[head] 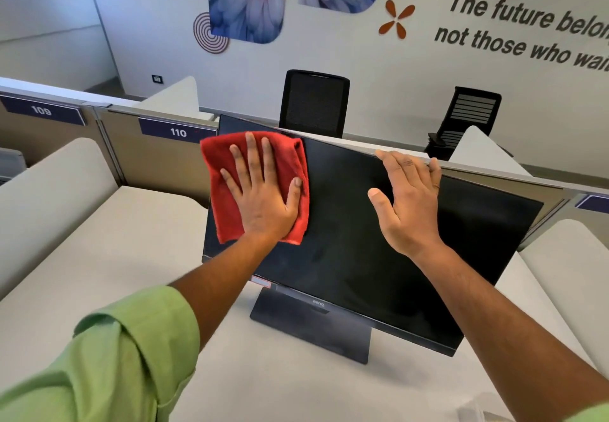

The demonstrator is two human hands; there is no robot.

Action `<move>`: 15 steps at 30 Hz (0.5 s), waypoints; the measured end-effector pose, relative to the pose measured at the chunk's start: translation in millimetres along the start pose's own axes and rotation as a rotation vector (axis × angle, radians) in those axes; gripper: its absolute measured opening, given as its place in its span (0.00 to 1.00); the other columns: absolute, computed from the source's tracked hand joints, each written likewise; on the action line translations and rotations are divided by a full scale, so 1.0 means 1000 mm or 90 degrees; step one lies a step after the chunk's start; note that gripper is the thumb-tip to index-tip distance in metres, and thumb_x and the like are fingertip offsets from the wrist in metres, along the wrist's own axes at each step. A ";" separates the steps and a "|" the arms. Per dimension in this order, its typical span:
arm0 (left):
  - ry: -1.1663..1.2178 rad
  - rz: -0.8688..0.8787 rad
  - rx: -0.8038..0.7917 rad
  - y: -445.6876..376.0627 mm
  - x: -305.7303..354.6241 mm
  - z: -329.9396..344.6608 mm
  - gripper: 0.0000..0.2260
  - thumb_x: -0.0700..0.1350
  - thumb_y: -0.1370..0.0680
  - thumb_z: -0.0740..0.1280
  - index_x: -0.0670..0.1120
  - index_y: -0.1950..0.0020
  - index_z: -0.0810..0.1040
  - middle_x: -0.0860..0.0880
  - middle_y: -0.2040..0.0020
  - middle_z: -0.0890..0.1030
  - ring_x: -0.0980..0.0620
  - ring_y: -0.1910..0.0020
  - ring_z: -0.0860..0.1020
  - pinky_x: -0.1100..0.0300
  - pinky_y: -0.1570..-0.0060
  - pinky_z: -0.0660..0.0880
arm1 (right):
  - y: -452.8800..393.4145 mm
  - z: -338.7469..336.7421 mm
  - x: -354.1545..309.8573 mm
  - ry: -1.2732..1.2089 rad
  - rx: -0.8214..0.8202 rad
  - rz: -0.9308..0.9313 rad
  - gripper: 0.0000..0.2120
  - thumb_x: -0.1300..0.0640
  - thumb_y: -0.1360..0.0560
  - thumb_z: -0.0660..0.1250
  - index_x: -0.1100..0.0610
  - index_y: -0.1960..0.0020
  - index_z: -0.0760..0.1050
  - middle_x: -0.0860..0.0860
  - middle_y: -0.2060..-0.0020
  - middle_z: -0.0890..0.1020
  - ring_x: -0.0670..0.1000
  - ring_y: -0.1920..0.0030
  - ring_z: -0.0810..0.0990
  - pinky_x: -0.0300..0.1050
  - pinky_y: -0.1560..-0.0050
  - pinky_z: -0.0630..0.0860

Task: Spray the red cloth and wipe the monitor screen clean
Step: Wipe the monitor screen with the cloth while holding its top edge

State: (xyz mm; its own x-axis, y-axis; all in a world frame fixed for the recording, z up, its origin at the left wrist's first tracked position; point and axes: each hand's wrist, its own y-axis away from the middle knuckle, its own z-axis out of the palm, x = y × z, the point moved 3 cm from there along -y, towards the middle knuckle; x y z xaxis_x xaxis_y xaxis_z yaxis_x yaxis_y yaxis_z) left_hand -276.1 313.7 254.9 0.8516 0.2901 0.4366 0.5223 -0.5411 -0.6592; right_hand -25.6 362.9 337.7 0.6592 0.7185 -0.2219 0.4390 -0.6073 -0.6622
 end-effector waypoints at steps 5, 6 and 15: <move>-0.007 0.029 -0.066 0.078 -0.001 0.022 0.39 0.69 0.19 0.51 0.49 0.15 0.46 0.46 0.15 0.45 0.38 0.17 0.43 0.31 0.23 0.45 | 0.000 0.003 0.002 0.016 0.007 -0.005 0.30 0.40 0.20 0.55 0.51 0.21 0.70 0.51 0.26 0.75 0.55 0.22 0.68 0.56 0.15 0.40; -0.010 0.043 -0.087 0.096 -0.002 0.026 0.39 0.69 0.19 0.51 0.49 0.15 0.47 0.45 0.15 0.45 0.37 0.17 0.43 0.30 0.23 0.46 | 0.000 0.003 0.004 0.019 0.007 -0.008 0.30 0.40 0.20 0.56 0.50 0.21 0.70 0.51 0.26 0.75 0.54 0.22 0.68 0.55 0.15 0.40; -0.042 0.001 -0.182 0.180 -0.023 0.038 0.39 0.69 0.18 0.49 0.47 0.15 0.46 0.43 0.15 0.47 0.36 0.17 0.46 0.32 0.22 0.49 | 0.002 0.003 0.006 0.016 0.009 -0.018 0.29 0.41 0.19 0.56 0.50 0.21 0.68 0.50 0.25 0.75 0.54 0.22 0.67 0.54 0.15 0.39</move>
State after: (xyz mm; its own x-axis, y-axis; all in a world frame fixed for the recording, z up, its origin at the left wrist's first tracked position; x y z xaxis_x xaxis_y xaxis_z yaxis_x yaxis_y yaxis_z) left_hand -199.6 239.6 102.8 0.8583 0.3354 0.3884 0.4953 -0.7392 -0.4563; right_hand -22.9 367.0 333.4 0.6621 0.7263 -0.1847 0.4495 -0.5821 -0.6776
